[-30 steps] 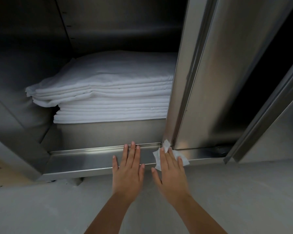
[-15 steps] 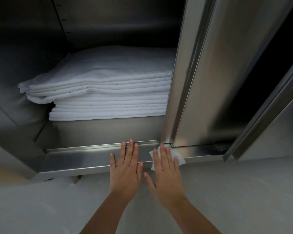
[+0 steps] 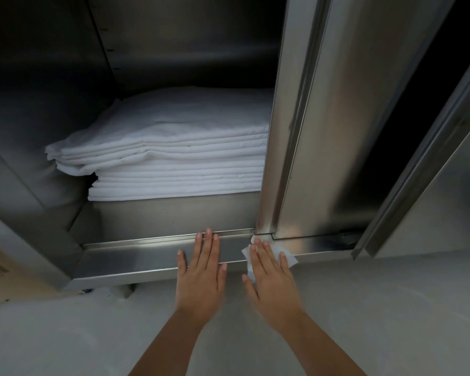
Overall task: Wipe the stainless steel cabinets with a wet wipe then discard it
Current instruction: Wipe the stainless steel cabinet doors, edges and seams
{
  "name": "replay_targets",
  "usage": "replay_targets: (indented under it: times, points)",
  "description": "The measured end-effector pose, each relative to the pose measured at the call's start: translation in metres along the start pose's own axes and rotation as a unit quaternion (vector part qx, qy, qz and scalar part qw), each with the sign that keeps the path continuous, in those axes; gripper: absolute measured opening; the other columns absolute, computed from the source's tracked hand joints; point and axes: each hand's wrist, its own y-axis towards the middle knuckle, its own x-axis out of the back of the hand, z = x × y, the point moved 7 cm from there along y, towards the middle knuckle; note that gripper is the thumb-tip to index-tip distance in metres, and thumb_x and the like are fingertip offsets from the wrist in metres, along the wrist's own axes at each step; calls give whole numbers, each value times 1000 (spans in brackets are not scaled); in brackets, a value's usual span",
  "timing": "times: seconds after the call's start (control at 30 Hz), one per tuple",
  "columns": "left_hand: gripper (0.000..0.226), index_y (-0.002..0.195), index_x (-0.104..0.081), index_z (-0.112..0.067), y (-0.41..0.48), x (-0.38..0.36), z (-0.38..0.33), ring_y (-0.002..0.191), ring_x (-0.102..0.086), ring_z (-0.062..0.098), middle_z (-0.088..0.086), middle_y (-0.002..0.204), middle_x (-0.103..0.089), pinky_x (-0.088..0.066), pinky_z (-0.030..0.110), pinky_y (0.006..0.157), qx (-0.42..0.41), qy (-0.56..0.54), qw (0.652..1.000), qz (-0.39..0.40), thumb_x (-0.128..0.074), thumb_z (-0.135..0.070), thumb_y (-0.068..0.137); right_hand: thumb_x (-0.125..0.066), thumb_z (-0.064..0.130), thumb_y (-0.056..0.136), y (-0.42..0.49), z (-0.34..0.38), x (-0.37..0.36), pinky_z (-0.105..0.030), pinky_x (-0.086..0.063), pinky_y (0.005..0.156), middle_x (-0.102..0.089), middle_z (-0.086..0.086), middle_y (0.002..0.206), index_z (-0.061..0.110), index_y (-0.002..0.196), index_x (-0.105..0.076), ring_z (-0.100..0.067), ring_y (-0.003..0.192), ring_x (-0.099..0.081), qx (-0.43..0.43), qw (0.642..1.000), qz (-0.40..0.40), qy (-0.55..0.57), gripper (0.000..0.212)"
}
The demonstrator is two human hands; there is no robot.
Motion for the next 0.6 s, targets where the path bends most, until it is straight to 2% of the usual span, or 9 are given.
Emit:
replay_targets:
  times: [0.03, 0.1, 0.17, 0.2, 0.27, 0.3, 0.43, 0.53, 0.6]
  points:
    - [54, 145, 1, -15, -2, 8, -2, 139, 11, 29, 6, 155, 2, -5, 52, 112, -2, -2, 1000, -8, -17, -37, 100, -56, 35, 82, 0, 0, 1, -38, -25, 106, -57, -12, 128, 0, 117, -63, -28, 114, -57, 10, 1000, -16, -3, 50]
    - [57, 141, -32, -6, -5, 22, -9, 136, -22, 35, 10, 149, -29, -26, 59, 103, -14, -16, 999, -25, -21, -34, 93, -81, 32, 65, 1, -1, 2, -44, -49, 86, -60, -12, 124, 1, 113, -65, -27, 110, -60, 10, 1000, -22, 4, 60]
    - [58, 134, -45, -3, -5, 33, -14, 128, -40, 35, 12, 141, -42, -35, 61, 95, -27, -9, 999, -29, -23, -31, 89, -88, 30, 52, 1, -4, 2, -46, -53, 75, -63, -11, 120, 2, 109, -68, -26, 107, -62, 5, 1000, -13, 3, 67]
    - [61, 138, -41, -4, -6, 36, -15, 131, -36, 34, 11, 144, -38, -33, 60, 97, -27, -3, 999, -22, -20, -33, 89, -89, 30, 49, 0, -5, 2, -45, -54, 74, -63, -11, 119, 4, 108, -69, -26, 106, -63, 7, 1000, -11, -5, 68]
    - [68, 147, -3, -14, -6, 35, -14, 141, 3, 28, 3, 154, 1, -5, 52, 110, -18, 26, 999, -25, 3, -41, 85, -90, 32, 46, -1, -6, 1, -46, -54, 75, -63, -14, 120, 11, 109, -70, -28, 107, -62, 4, 1000, 13, -15, 70]
    - [66, 144, 12, -18, -7, 33, -12, 138, 20, 25, -1, 151, 17, 7, 47, 110, -11, 29, 999, -23, 11, -44, 83, -89, 33, 45, -1, -7, 0, -47, -53, 76, -62, -16, 120, 15, 111, -69, -31, 108, -61, 0, 999, 26, -19, 72]
    - [54, 133, 32, -23, -10, 33, -5, 127, 39, 20, -5, 143, 36, 17, 40, 106, 10, 43, 999, -27, -7, -41, 100, -86, 28, 52, -5, -4, -2, -54, -47, 84, -52, -19, 131, 16, 122, -62, -37, 117, -53, -11, 999, 44, 13, 75]
    - [56, 129, 38, -24, -11, 36, -3, 123, 45, 17, -9, 135, 45, 22, 38, 104, 9, 44, 999, -24, -8, -40, 100, -84, 23, 54, -6, -4, -4, -54, -45, 88, -50, -13, 135, 10, 124, -60, -35, 120, -51, -26, 998, 58, 14, 75]
    - [56, 130, 37, -24, -11, 36, -4, 123, 45, 16, -9, 136, 44, 22, 38, 104, 4, 43, 999, -23, -7, -40, 100, -73, 28, 71, -5, -2, -4, -56, -34, 101, -34, -13, 147, 7, 138, -43, -34, 133, -35, -15, 996, 87, -1, 76]
